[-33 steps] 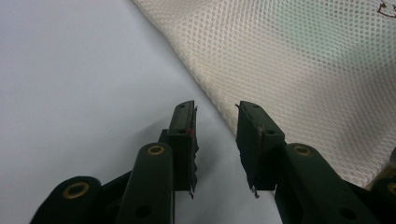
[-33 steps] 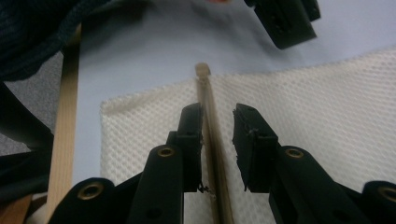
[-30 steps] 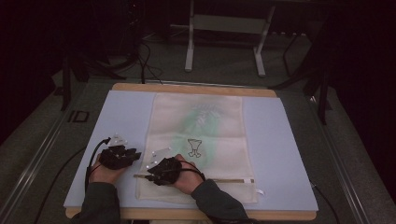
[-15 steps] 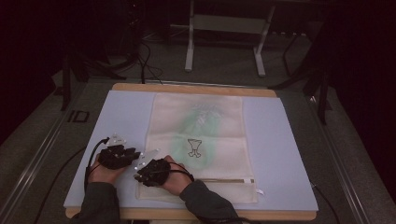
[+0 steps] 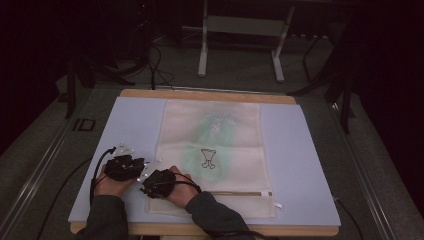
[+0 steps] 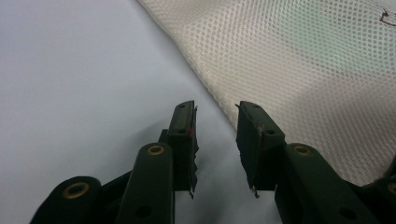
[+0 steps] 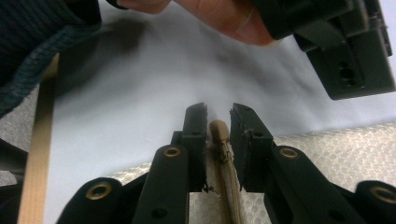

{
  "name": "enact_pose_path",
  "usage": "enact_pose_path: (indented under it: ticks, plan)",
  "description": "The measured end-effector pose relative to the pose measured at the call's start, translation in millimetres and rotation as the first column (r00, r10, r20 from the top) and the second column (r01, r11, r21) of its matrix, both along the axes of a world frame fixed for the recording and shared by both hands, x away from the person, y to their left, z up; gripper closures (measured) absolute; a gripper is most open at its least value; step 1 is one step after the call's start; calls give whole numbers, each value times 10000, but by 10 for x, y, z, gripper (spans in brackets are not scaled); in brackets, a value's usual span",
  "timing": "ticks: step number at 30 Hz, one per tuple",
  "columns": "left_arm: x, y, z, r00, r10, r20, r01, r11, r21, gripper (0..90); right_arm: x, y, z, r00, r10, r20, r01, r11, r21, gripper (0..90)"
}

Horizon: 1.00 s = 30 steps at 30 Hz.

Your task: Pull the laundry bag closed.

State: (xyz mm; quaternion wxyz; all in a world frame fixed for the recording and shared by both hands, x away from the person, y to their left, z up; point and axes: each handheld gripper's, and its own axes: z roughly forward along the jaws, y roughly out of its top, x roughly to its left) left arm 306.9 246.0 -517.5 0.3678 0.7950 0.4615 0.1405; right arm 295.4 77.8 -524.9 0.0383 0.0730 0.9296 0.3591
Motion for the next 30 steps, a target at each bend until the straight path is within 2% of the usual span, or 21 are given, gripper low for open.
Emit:
enact_pose_path:
  ticks: [6, 8, 12, 17, 20, 30]
  plan:
    - [0, 4, 2, 10000, -1, -29, 1, 10000, 13, 674, -12, 95, -46, 9997, -41, 244, 50, 9993, -365, 779]
    - [1, 7, 2, 10000, -8, -24, 8, 10000, 17, 674, -1, 112, -48, 9998, -124, 127, 128, 9994, -320, 797]
    - [1, 9, 3, 10000, 13, -12, -13, 10000, 7, 674, 6, 118, -47, 9997, -178, 167, 183, 9994, -301, 810]
    - [4, 4, -2, 10000, 13, -23, -13, 10000, 5, 674, 10, 89, -60, 9997, -196, 123, 195, 9998, 21, 809]
    - [3, 4, -1, 10000, 20, -24, -20, 10000, -4, 674, 36, 45, -27, 9994, -316, -157, 323, 9984, 456, 810]
    - [4, 5, -1, 10000, 12, -50, -12, 10000, 42, 674, 14, -52, 81, 9999, -158, 46, 155, 9979, 631, 813]
